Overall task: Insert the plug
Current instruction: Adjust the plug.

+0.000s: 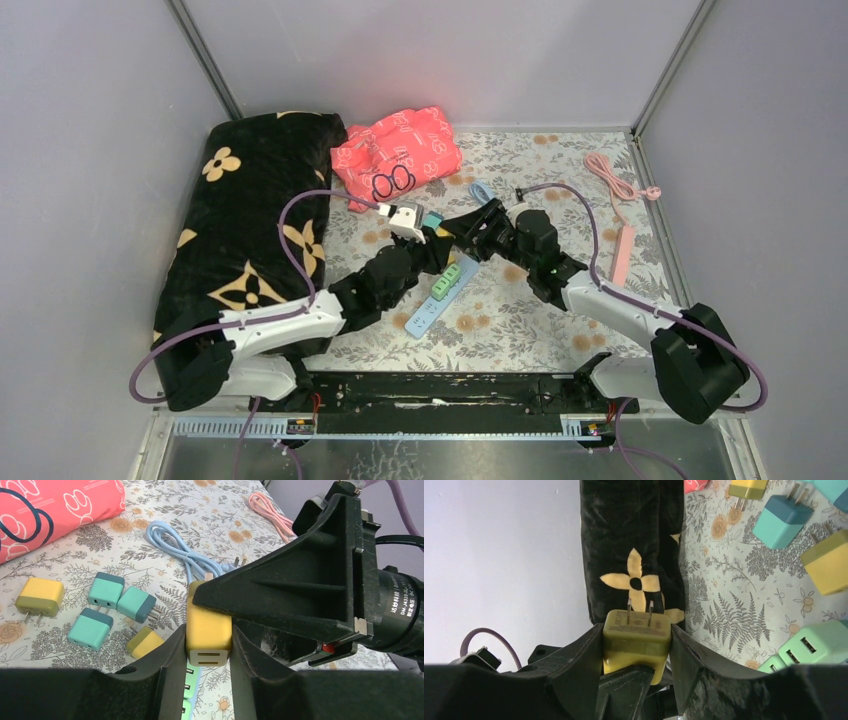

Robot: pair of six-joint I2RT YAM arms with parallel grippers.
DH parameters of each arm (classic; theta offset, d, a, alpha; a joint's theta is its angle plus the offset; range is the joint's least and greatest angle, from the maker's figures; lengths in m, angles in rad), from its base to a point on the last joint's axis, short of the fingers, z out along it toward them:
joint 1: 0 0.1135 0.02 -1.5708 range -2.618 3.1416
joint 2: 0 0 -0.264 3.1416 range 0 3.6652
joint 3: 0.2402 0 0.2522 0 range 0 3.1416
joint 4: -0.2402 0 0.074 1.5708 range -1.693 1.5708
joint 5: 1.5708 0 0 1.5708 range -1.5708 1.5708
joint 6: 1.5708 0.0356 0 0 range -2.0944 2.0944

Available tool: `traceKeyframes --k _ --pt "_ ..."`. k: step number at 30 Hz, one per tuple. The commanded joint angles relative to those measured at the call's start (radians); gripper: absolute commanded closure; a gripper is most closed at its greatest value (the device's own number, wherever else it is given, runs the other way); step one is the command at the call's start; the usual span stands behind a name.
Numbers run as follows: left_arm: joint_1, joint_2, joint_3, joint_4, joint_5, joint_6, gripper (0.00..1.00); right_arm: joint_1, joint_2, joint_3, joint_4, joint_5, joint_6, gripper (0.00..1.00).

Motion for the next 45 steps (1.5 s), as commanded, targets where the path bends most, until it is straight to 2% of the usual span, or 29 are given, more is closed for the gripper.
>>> traceKeyframes --k 1,9,15,17,21,26,31,34,38,41,45 --pt "0.009 -0.065 -0.018 -0.056 -0.022 0.013 0.92 -0.01 -0.057 0.037 -0.031 0.037 -0.114 0.42" --pt "0.019 -0.135 0.034 -0.288 0.091 0.056 0.92 -0.012 -0.098 0.092 -0.206 0.02 -0.299 0.25" --pt "0.055 -0.193 0.077 -0.486 0.223 0.074 0.92 -0.032 -0.061 0.13 -0.196 -0.156 -0.423 0.18" --pt "0.089 -0.206 0.101 -0.555 0.302 0.082 0.92 -0.039 -0.046 0.152 -0.187 -0.242 -0.504 0.17" --pt "0.166 -0.213 0.175 -0.722 0.445 0.1 0.92 -0.04 -0.043 0.2 -0.248 -0.36 -0.779 0.13" --pt "0.262 -0.189 0.272 -0.87 0.617 0.12 0.92 -0.04 -0.035 0.247 -0.333 -0.489 -1.005 0.09" --pt "0.313 -0.149 0.355 -0.991 0.733 0.126 0.92 -0.035 -0.061 0.205 -0.275 -0.605 -1.213 0.09" --pt "0.327 -0.131 0.405 -1.049 0.781 0.137 0.92 -0.015 -0.118 0.136 -0.188 -0.625 -1.383 0.09" --pt "0.331 -0.125 0.433 -1.079 0.826 0.142 0.91 0.029 -0.159 0.112 -0.222 -0.616 -1.647 0.09" --pt "0.334 -0.12 0.446 -1.082 0.86 0.138 0.9 0.063 -0.174 0.096 -0.211 -0.548 -1.745 0.1" --pt "0.334 -0.098 0.459 -1.082 0.897 0.13 0.9 0.116 -0.194 0.043 -0.107 -0.497 -1.821 0.12"
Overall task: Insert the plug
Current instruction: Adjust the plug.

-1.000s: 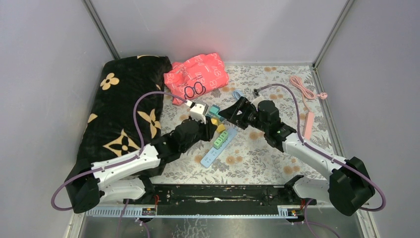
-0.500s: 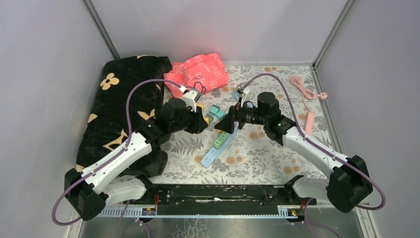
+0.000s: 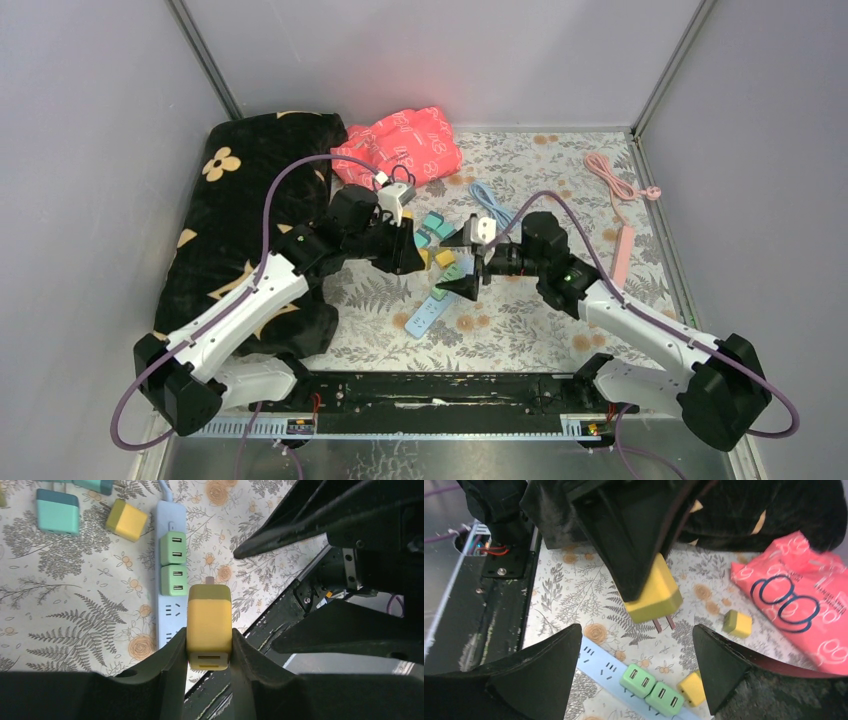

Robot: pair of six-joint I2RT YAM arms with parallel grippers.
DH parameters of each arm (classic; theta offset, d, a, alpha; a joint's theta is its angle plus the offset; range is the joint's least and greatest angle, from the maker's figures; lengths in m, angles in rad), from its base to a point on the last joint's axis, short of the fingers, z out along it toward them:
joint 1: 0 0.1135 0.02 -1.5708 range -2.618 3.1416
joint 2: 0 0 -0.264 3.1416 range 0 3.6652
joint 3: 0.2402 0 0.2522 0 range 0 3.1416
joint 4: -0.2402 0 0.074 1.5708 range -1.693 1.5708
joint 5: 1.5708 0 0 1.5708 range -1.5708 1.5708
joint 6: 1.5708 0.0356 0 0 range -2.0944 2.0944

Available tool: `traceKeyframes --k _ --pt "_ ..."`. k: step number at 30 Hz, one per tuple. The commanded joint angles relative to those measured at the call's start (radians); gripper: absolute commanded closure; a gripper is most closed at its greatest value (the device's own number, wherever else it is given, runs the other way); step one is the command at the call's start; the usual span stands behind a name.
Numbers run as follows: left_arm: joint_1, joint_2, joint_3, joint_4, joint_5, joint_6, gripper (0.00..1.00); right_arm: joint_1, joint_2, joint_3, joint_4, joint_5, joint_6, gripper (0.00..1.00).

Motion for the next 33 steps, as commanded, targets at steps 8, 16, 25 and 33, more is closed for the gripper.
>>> traceKeyframes --k 8,16,25,33 --pt "0.008 0.028 0.043 0.001 0.143 -0.001 0.9 0.126 -0.034 -0.097 0.189 0.199 -0.307 0.18" --pt "0.008 0.037 0.025 0.024 0.189 -0.016 0.9 0.148 -0.015 -0.112 0.235 0.239 -0.345 0.25" --pt "0.008 0.058 0.023 0.042 0.214 -0.023 0.9 0.161 -0.002 -0.102 0.218 0.225 -0.365 0.37" --pt "0.008 0.051 0.025 0.053 0.203 -0.038 0.86 0.166 -0.014 -0.107 0.205 0.25 -0.37 0.6"
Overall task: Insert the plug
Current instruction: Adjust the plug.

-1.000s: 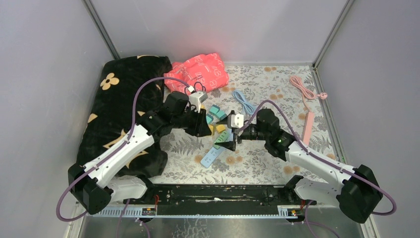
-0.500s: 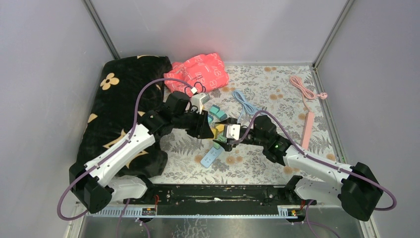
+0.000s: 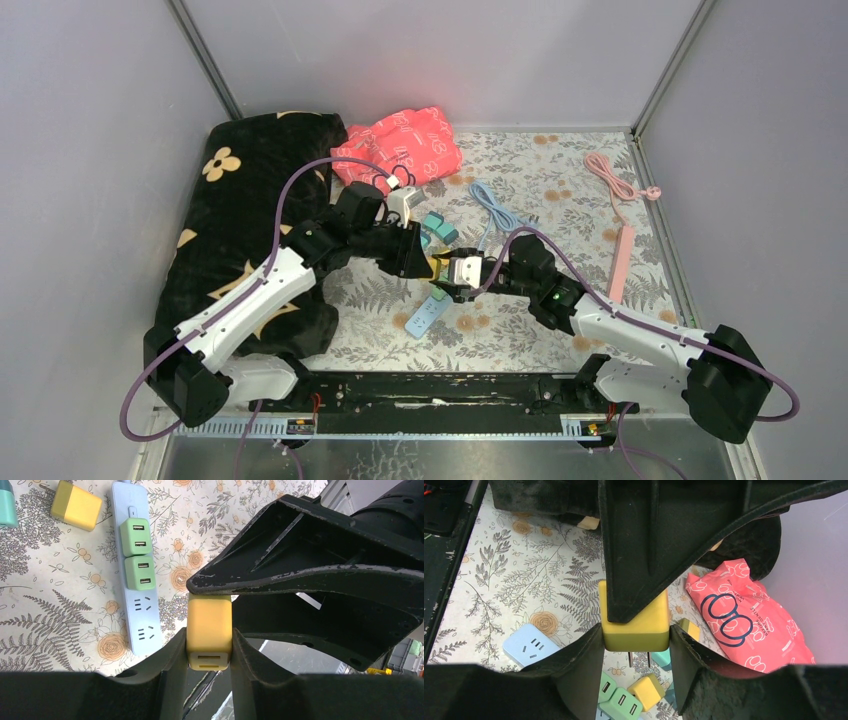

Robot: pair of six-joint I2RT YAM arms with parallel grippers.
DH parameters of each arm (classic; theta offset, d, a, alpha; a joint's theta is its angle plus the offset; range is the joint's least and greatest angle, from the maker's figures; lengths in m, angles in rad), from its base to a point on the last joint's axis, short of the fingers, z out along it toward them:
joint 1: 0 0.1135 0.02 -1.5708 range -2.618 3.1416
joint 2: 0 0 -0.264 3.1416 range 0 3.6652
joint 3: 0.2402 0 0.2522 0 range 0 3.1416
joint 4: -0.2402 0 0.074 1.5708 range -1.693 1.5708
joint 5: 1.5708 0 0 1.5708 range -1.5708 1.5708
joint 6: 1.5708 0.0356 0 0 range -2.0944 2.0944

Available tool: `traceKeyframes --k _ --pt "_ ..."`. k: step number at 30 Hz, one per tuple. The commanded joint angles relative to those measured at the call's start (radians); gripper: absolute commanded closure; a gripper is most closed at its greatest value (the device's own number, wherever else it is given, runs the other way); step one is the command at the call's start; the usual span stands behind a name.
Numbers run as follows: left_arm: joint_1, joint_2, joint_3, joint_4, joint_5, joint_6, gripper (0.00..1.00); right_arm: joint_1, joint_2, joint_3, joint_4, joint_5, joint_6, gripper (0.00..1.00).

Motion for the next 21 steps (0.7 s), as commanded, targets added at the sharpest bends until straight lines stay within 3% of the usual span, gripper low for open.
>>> traceKeyframes --k 1,8,13,21 --pt "0.002 -0.008 0.014 0.053 0.016 -0.026 0.83 0.011 -0.012 0.021 0.038 0.032 -0.002 0.62" --pt "0.002 -0.067 -0.033 0.133 -0.089 -0.092 0.54 0.013 -0.022 -0.018 0.148 0.057 0.126 0.84" --pt "0.002 -0.116 -0.062 0.176 -0.161 -0.125 0.34 0.017 -0.021 -0.024 0.175 0.084 0.203 0.91" --pt "0.002 -0.193 -0.175 0.325 -0.2 -0.217 0.28 0.024 -0.028 -0.066 0.296 0.144 0.319 0.93"
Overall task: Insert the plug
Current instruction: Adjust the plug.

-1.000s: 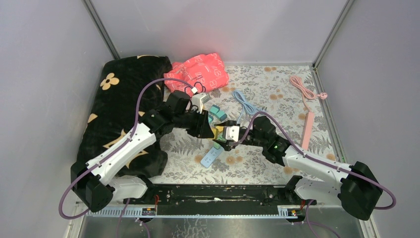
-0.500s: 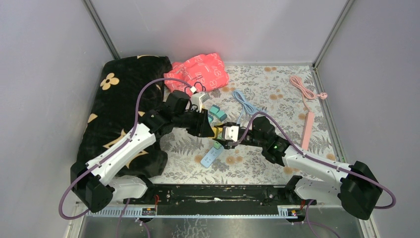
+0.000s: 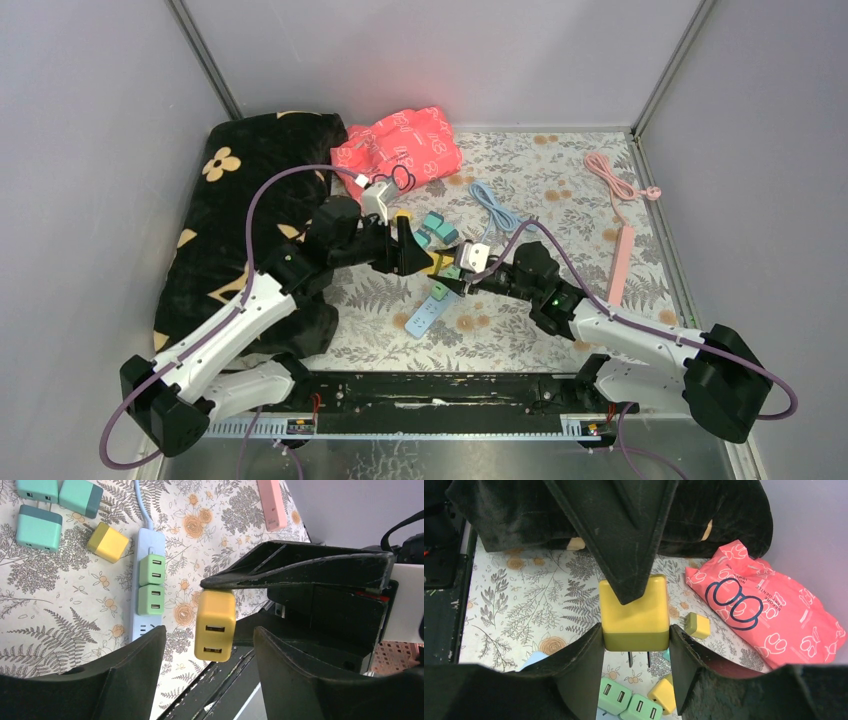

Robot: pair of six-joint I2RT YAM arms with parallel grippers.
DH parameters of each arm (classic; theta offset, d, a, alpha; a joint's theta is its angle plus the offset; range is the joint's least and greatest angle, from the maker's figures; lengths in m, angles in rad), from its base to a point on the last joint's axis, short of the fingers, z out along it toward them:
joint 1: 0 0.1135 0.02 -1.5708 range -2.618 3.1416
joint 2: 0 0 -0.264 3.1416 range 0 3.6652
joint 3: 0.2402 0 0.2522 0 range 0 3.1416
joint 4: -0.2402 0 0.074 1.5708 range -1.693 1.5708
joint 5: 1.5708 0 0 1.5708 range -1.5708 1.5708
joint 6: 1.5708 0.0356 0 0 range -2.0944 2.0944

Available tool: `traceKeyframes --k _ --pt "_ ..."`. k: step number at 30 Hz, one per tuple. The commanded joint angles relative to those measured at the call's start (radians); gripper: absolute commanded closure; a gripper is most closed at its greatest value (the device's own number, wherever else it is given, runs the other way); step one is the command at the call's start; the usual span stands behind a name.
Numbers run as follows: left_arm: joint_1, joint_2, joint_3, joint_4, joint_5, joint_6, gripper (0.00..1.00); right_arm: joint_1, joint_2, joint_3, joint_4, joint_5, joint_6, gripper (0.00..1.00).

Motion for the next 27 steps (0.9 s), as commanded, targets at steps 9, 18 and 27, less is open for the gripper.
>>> traceKeyframes --k 9,18,27 --pt "0.002 -0.052 -0.125 0.266 -0.035 -0.119 0.35 0.016 -0.021 -0.059 0.266 0.058 0.174 0.92" --pt "0.002 -0.043 -0.147 0.318 0.016 -0.128 0.57 0.016 0.0 -0.088 0.365 0.079 0.256 0.91" --pt "0.001 -0.034 -0.16 0.319 0.053 -0.147 0.54 0.016 0.029 -0.108 0.437 0.109 0.293 0.91"
